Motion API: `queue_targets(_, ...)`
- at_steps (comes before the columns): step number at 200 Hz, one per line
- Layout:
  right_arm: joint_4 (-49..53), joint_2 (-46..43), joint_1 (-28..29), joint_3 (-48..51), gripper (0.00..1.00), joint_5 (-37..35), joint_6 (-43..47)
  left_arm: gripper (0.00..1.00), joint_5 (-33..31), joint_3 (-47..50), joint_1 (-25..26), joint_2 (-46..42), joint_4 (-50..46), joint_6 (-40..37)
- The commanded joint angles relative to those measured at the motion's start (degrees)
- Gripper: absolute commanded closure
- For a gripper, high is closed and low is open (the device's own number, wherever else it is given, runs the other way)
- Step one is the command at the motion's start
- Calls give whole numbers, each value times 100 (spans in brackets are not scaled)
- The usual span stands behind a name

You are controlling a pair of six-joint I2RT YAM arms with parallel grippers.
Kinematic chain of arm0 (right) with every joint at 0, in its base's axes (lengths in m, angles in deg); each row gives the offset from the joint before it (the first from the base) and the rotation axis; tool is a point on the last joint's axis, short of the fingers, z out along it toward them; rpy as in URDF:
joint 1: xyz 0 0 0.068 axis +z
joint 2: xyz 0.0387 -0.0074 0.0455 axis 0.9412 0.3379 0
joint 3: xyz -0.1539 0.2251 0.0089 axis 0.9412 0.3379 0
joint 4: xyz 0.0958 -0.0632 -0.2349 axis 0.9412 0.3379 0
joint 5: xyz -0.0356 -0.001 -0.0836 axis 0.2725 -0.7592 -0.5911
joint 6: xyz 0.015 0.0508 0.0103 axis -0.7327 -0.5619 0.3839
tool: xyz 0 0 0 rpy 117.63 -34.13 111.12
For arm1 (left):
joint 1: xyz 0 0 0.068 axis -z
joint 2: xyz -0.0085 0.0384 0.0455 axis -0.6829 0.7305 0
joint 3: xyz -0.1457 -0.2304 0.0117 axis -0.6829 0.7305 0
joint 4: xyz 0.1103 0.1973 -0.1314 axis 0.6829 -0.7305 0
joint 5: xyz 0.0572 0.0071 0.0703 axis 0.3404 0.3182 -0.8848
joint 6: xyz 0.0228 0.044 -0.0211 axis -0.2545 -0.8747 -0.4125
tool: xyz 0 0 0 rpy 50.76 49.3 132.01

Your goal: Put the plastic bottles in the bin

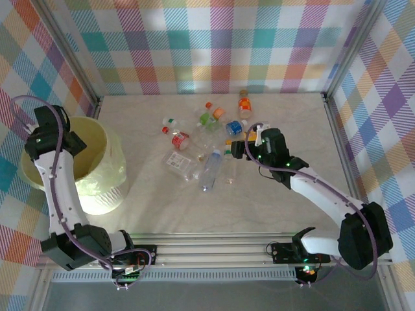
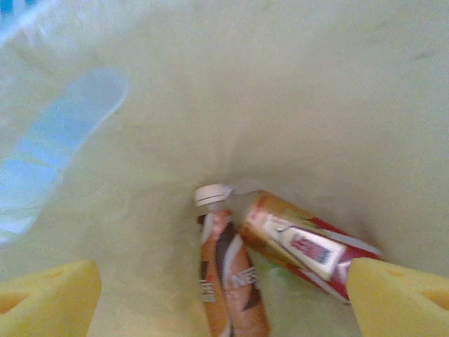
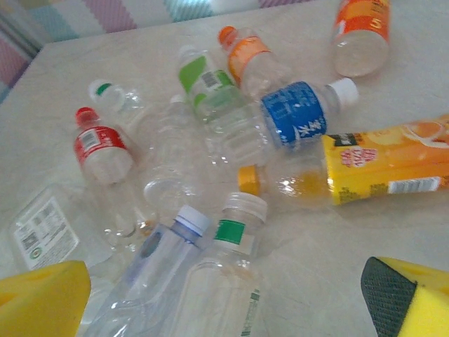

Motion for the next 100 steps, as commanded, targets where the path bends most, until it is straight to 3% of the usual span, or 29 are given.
queue_targets(1, 400, 117, -16, -211, 0, -573, -498, 8, 950, -346, -57, -358, -161, -9)
queue_targets(24, 756, 191, -166, -291, 0, -649, -1036, 4, 2184, -173, -58, -717, 239, 162)
queue_targets(51, 1041, 336, -563, -399, 0, -424, -1726, 0, 4358, 394, -45, -1179, 1276, 614)
queue_targets(100, 1428, 776, -1410, -623, 0, 214, -2820, 0, 5589, 904, 92, -1810, 2606, 1336)
